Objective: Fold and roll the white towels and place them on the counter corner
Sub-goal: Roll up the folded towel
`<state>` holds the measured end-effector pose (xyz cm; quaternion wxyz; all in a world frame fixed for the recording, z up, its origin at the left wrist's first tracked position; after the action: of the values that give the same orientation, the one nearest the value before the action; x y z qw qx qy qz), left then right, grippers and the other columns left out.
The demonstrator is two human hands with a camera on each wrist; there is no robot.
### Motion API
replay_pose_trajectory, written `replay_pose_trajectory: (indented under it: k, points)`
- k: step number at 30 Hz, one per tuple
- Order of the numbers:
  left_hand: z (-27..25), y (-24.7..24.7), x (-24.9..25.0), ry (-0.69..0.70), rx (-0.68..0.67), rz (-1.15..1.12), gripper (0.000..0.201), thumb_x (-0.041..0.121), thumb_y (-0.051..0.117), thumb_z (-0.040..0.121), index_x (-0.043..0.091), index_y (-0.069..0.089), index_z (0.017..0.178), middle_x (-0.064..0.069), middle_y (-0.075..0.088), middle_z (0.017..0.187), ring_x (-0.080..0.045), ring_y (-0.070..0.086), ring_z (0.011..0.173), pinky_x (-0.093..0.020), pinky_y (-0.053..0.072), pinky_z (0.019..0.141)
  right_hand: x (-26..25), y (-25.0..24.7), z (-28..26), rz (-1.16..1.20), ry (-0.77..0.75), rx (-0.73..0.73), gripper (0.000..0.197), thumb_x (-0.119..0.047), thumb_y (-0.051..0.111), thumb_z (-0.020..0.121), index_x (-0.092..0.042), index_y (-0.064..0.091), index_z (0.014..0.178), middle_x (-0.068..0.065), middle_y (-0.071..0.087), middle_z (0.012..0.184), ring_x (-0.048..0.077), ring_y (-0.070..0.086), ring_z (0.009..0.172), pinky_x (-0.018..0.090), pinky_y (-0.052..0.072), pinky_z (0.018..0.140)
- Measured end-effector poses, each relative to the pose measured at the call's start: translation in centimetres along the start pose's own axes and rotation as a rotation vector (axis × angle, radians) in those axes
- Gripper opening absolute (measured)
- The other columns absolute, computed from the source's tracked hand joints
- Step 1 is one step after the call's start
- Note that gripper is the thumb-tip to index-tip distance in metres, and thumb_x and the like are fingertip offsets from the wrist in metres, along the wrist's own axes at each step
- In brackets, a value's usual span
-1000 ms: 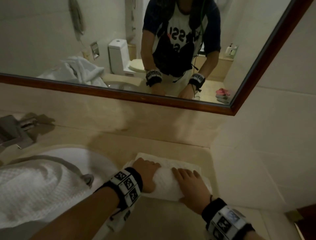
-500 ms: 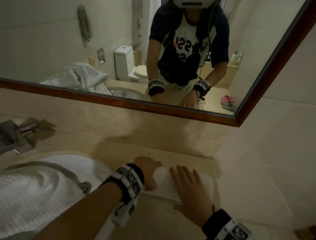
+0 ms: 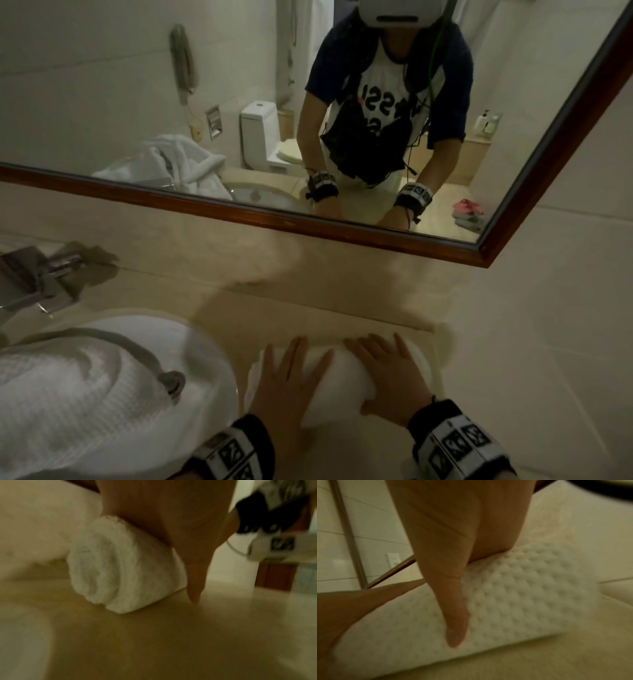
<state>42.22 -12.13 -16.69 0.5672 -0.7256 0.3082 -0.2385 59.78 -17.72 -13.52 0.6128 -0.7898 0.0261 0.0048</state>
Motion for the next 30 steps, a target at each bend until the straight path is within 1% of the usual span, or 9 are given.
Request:
replay_pose_trajectory:
  k: [2, 4, 7, 11, 13, 15, 18, 24, 30]
  points:
    - [1.2, -1.1, -0.2, 0.008, -0.032, -0.019, 0.136, 0.073, 0.061, 0.049, 0.013, -0.009, 0.148, -0.022, 0.050, 0.132, -0.038, 0.046, 0.118, -0.062, 0.040, 0.094, 1.1, 1.3, -0.9, 0.040, 0.112, 0.094, 0.124, -0.068, 0.077, 0.038, -0.030, 0.019, 0.141, 0.004, 0.053, 0.137, 0.031, 0.050, 0.127, 0.058, 0.032, 0.101]
    - [1.7, -2.2, -0.1, 0.004, -0.065, -0.050, 0.107, 0.058, 0.057, 0.076, 0.018, -0.010, 0.149, -0.016, 0.034, 0.144, -0.034, 0.036, 0.129, -0.052, 0.024, 0.110, 1.7, 2.4, -1.9, 0.148, 0.195, 0.180, 0.115, -0.065, 0.071, 0.059, -0.037, -0.003, 0.143, 0.006, 0.020, 0.156, 0.032, 0.018, 0.144, 0.057, 0.015, 0.111]
    - [1.7, -3.4, -0.5, -0.027, -0.069, -0.238, 0.097, 0.063, 0.051, 0.074, 0.024, 0.004, 0.149, -0.005, 0.042, 0.140, -0.024, 0.043, 0.125, -0.035, 0.031, 0.106, 1.3, 3.1, -3.6, 0.406, 0.366, 0.254, 0.108, -0.070, 0.054, 0.073, -0.029, -0.012, 0.148, 0.002, -0.010, 0.158, 0.024, -0.008, 0.147, 0.048, 0.008, 0.117]
    - [-0.3, -4.2, -1.1, -0.089, -0.108, -0.570, 0.100, 0.065, 0.062, 0.065, 0.028, 0.015, 0.145, 0.006, 0.048, 0.136, -0.014, 0.051, 0.118, -0.022, 0.041, 0.092, -0.2, 2.8, -5.0, 0.861, 0.546, 0.365, 0.121, -0.076, 0.057, 0.063, -0.010, 0.003, 0.149, 0.011, 0.011, 0.157, 0.025, 0.012, 0.144, 0.035, 0.020, 0.115]
    - [-1.7, -5.2, -1.3, -0.098, -0.048, -0.642, 0.091, 0.050, 0.071, 0.070, 0.029, 0.020, 0.143, 0.007, 0.052, 0.130, -0.014, 0.054, 0.112, -0.021, 0.042, 0.082, -2.1, 1.9, -5.0, 1.183, 0.591, 0.316, 0.119, -0.062, 0.066, 0.060, -0.015, 0.005, 0.150, 0.003, 0.022, 0.151, 0.026, 0.031, 0.137, 0.040, 0.037, 0.108]
    - [-3.2, -6.3, -1.7, -0.091, -0.007, -0.672, 0.088, 0.047, 0.073, 0.068, 0.032, 0.025, 0.140, 0.008, 0.054, 0.128, -0.016, 0.056, 0.112, -0.023, 0.043, 0.081, -4.4, 0.3, -4.8, 1.467, 0.598, 0.199, 0.104, -0.053, 0.071, 0.065, -0.030, 0.011, 0.147, -0.002, 0.034, 0.144, 0.024, 0.046, 0.121, 0.047, 0.055, 0.083]
    - [-5.5, -7.8, -2.5, -0.070, -0.016, -0.736, 0.090, 0.050, 0.074, 0.064, 0.034, 0.026, 0.139, 0.010, 0.052, 0.131, -0.016, 0.053, 0.115, -0.023, 0.040, 0.082, -7.6, -2.8, -4.5, 1.763, 0.531, 0.163, 0.080, -0.045, 0.075, 0.068, -0.039, 0.027, 0.133, -0.003, 0.052, 0.129, 0.025, 0.057, 0.109, 0.049, 0.059, 0.067]
    - [-12.5, -9.7, -7.4, -0.068, 0.084, -0.858, 0.106, 0.063, 0.069, 0.046, 0.034, 0.025, 0.138, 0.009, 0.050, 0.131, -0.015, 0.052, 0.116, -0.031, 0.047, 0.095, -15.0, -7.5, -5.0, 1.826, 0.419, 0.176, 0.087, -0.043, 0.083, 0.050, -0.042, 0.036, 0.123, -0.001, 0.056, 0.123, 0.030, 0.058, 0.107, 0.059, 0.056, 0.071]
    - [-23.9, -9.8, -14.4, -0.025, 0.147, -0.834, 0.130, 0.051, 0.082, 0.056, 0.038, -0.011, 0.145, 0.012, 0.024, 0.147, -0.009, 0.031, 0.134, -0.030, 0.035, 0.109, -27.4, -9.9, -6.3, 1.791, 0.308, 0.178, 0.096, -0.042, 0.084, 0.048, -0.048, 0.027, 0.124, 0.001, 0.054, 0.120, 0.030, 0.057, 0.104, 0.057, 0.055, 0.074]
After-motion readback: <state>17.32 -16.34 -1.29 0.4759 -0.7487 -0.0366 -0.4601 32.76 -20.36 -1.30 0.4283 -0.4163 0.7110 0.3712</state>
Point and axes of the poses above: each hand's wrist, its own z-axis towards the middle knuckle, its own y-axis out of the palm, x = y × z, the point moved 2 cm from there along z, towards the middle knuckle
